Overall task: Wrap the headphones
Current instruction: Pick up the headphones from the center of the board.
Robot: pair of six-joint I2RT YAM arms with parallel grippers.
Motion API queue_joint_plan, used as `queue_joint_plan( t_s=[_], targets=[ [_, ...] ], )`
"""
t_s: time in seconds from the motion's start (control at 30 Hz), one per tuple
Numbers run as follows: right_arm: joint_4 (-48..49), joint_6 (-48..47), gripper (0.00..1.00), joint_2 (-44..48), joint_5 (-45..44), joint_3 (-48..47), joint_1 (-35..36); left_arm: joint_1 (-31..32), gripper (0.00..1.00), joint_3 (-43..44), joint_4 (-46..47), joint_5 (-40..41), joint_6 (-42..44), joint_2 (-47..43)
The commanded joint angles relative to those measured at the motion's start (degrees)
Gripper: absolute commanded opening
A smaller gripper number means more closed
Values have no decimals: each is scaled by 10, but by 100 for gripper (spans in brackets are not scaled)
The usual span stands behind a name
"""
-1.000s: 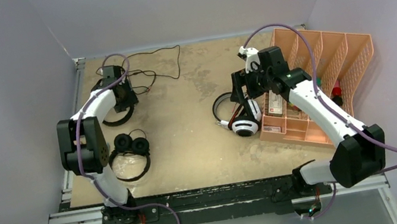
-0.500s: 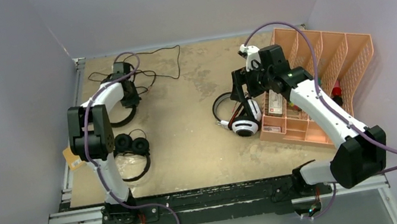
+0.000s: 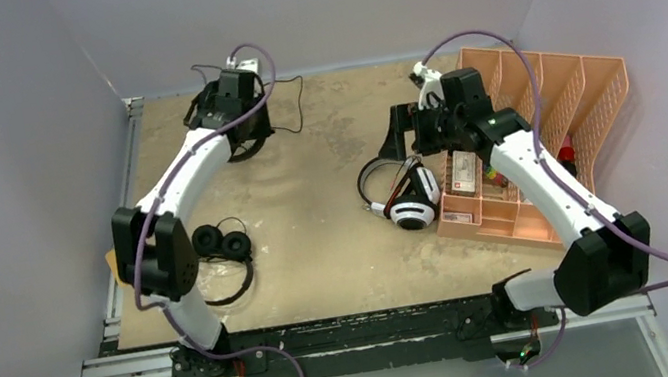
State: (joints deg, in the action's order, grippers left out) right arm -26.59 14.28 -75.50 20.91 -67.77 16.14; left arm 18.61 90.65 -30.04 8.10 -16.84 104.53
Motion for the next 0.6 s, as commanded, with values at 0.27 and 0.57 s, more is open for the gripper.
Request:
queue_joint_plan(
  t_s=[0.27,0.57],
  targets=[
    [117,125,99,-123,197,-192,-53,155,0,-223,170,-52,92,-248],
    [239,204,99,-190,315,-164,-19,219,0,-293,211,-93,185,-275]
  ],
)
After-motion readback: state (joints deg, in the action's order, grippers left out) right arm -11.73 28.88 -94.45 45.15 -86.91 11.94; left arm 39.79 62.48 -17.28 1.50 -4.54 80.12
